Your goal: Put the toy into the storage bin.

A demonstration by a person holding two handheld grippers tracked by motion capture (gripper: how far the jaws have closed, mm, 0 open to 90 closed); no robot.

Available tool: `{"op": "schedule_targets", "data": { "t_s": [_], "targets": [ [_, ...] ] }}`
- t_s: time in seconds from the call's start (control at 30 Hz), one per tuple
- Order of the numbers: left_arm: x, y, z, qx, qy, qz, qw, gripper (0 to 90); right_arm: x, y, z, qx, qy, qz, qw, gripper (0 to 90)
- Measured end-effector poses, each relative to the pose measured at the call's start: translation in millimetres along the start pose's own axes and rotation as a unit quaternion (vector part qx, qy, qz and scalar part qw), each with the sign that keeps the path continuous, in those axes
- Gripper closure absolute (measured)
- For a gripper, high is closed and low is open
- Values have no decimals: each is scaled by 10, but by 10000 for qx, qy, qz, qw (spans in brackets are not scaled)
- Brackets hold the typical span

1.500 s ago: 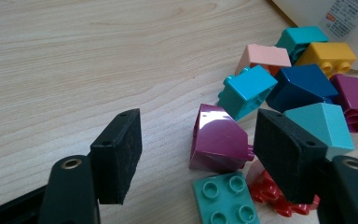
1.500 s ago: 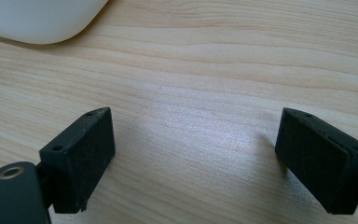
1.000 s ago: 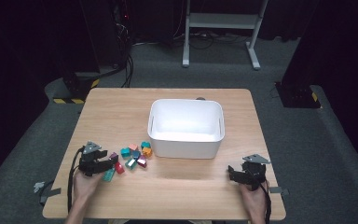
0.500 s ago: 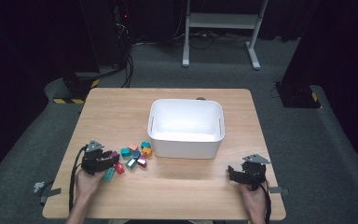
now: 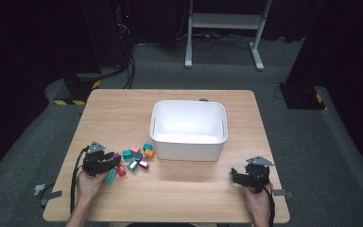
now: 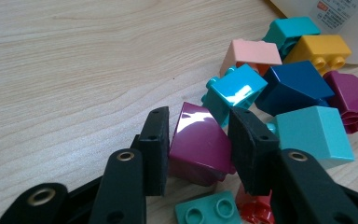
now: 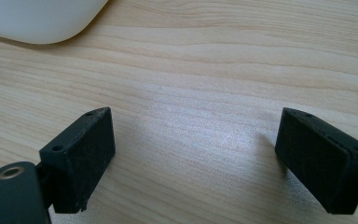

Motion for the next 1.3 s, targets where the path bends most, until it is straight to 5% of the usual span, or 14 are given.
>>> {"op": "schedule_targets", "data": {
  "t_s": [0.23, 0.57, 1.03, 1.3],
  "targets": [
    [-31, -248, -235, -106, 66, -74, 9999, 598, 3, 4, -5, -5, 1, 3, 10000, 117],
    [-94, -216, -295, -61, 82, -25, 9999, 601, 2, 5, -6, -1, 3, 10, 10000, 117],
    [-152, -509, -671, -57, 132, -41, 9999, 610, 3, 5, -8, -7, 0, 7, 10000, 122],
    [-208, -470, -761, -144, 28, 138, 9998, 614, 3, 5, -8, -6, 1, 7, 10000, 122]
  ]
}}
Point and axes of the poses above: each handheld gripper's, and its own axes: y roughly forward along the jaws, z roughly out of its underside, x roughly to its left, the point moved 7 cm from there along y, roughly forward along the jaws, and after that the axes turned 2 degrees about x, right-handed, at the moved point
